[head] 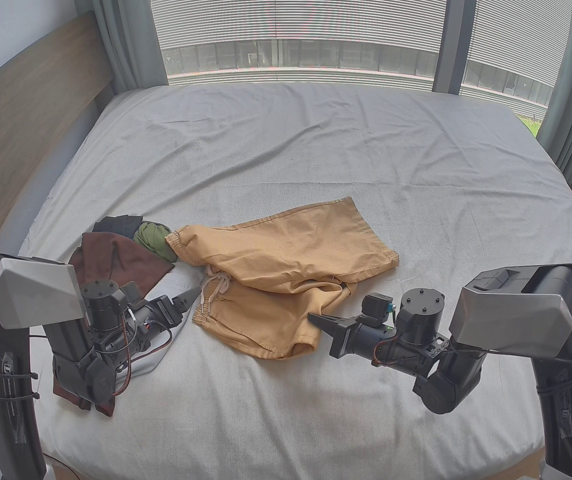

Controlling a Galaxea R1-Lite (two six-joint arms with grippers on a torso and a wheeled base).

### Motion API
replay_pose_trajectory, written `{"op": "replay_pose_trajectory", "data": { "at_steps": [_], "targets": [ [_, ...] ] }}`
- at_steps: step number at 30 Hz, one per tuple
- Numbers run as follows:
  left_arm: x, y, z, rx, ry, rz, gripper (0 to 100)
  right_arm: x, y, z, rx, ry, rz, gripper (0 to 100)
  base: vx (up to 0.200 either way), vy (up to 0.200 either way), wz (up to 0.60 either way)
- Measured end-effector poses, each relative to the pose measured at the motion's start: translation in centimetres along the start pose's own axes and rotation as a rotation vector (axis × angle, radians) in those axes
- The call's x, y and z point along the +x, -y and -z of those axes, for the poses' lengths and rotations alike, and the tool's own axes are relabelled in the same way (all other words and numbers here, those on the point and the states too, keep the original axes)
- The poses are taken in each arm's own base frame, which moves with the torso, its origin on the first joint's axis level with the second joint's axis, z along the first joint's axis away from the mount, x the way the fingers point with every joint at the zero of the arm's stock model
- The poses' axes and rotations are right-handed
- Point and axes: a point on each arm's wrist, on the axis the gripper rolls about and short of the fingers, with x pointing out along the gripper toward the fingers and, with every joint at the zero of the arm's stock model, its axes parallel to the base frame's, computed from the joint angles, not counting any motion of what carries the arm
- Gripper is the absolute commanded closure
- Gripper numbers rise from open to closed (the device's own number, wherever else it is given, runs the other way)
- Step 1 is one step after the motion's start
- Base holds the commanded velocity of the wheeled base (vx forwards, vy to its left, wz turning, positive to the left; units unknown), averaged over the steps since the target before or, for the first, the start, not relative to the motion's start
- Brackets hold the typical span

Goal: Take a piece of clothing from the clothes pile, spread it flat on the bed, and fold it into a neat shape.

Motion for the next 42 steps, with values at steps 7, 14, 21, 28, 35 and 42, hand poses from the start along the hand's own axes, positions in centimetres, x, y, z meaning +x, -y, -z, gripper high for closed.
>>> {"op": "replay_pose_trajectory", "data": {
  "at_steps": [7,14,21,28,35,42],
  "targets": [
    [0.0,0.0,0.0,0.0,-0.002,0.0,0,1.7,-0.3,-1.0,-0.01,0.022,-0.024,100,0.0,0.0,0.0],
    [0.0,0.0,0.0,0.0,0.0,0.002,0,4.0,-0.3,-2.6,-0.023,0.065,-0.049,100,0.0,0.0,0.0],
    [0.0,0.0,0.0,-0.001,0.0,0.003,0,5.8,-0.3,-3.1,-0.025,0.068,-0.06,100,0.0,0.0,0.0],
    [0.1,0.0,-0.1,-0.001,0.002,0.005,0,7.0,0.1,-2.9,-0.029,0.079,-0.067,100,0.0,0.0,0.0],
    [0.2,0.0,-0.1,0.0,0.004,0.005,0,8.1,-0.2,-3.3,-0.031,0.084,-0.078,100,0.0,0.0,0.0],
    [0.2,-0.1,0.0,-0.001,0.003,0.004,0,7.8,-1.1,-3.9,-0.032,0.09,-0.086,100,0.0,0.0,0.0]
  ]
}}
